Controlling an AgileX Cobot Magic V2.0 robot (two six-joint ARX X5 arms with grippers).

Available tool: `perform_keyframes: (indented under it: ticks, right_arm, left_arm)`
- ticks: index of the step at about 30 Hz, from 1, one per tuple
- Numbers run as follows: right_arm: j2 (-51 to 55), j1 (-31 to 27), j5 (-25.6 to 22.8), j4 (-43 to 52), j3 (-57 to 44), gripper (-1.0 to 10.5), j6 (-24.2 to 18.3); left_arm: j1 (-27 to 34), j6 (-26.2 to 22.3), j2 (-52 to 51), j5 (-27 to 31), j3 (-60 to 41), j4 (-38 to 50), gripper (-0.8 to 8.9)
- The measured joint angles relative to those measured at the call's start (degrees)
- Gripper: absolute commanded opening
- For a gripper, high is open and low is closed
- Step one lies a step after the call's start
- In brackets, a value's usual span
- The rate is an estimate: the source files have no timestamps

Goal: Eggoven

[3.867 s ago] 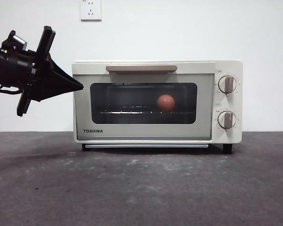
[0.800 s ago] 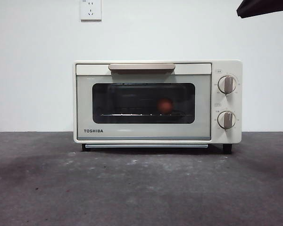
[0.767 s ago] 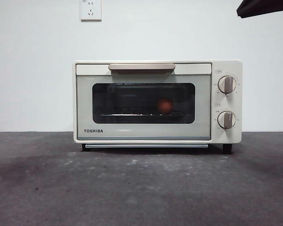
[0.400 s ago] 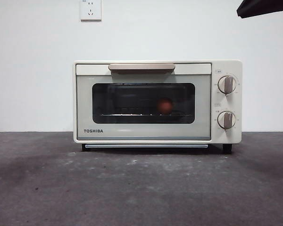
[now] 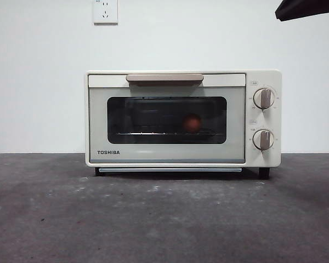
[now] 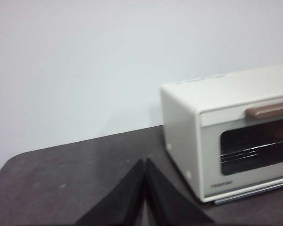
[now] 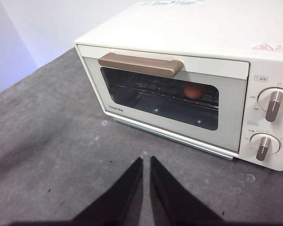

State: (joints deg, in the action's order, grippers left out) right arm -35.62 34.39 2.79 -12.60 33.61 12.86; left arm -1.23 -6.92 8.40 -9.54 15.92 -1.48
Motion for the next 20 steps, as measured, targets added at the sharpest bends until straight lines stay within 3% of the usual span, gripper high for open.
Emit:
perform_keyframes:
  ticks: [12,20]
  right_arm:
    - [0.00,0.00,0.00,0.02,0.00,0.1,0.00]
    - [0.00,0.00,0.00,0.00,0.00,0.1,0.00]
  left_arm:
    - [4.02,1.92,-8.15,1.09,-13.29,-0.35,0.08]
    - [4.00,2.91,-8.20,1.11,-14.14,-7.67,0.08]
